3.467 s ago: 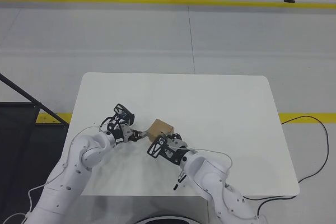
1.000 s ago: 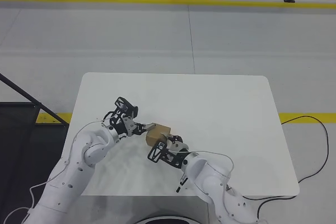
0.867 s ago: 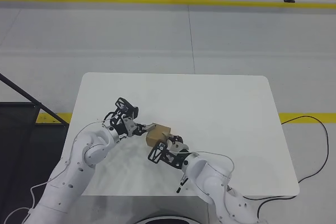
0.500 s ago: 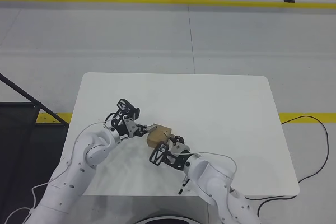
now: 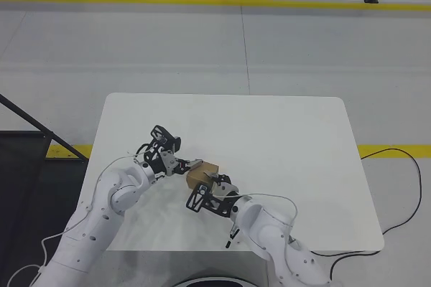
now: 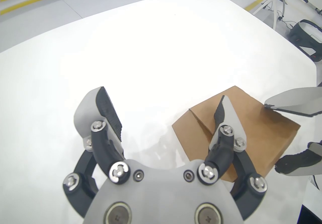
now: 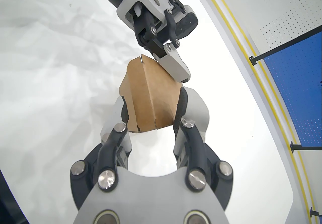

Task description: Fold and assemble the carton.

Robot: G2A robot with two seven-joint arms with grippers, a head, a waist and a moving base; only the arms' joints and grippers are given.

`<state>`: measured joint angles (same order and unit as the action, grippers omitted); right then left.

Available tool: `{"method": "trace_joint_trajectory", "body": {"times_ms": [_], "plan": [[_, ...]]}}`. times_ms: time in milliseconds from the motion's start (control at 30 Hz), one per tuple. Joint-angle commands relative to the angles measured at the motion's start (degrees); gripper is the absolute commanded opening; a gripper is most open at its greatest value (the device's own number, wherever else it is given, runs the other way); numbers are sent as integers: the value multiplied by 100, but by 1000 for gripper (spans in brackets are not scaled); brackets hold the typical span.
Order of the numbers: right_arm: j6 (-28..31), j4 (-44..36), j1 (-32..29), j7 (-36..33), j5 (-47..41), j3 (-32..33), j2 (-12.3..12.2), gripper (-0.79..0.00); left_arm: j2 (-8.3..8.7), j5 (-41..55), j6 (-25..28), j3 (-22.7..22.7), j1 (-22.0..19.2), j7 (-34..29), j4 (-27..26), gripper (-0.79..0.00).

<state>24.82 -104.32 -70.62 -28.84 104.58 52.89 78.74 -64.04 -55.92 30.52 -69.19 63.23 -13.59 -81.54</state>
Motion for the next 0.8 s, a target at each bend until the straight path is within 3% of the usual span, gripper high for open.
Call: {"method": "trace_joint_trajectory", "body": {"times_ms": [0,267,767], "plan": [[-13,25,40,-17,-15,-33,11,-400,2,-5,10,-8,0,-9,-5,0],[-30,76,138,-116,-38,-118,42,-409,-1,-4,56,-10,-22,4,35,0],[-171,90,155,-149,14,-169,71,-508,-7,-6,92,-13,-23,53,63,0]]}}
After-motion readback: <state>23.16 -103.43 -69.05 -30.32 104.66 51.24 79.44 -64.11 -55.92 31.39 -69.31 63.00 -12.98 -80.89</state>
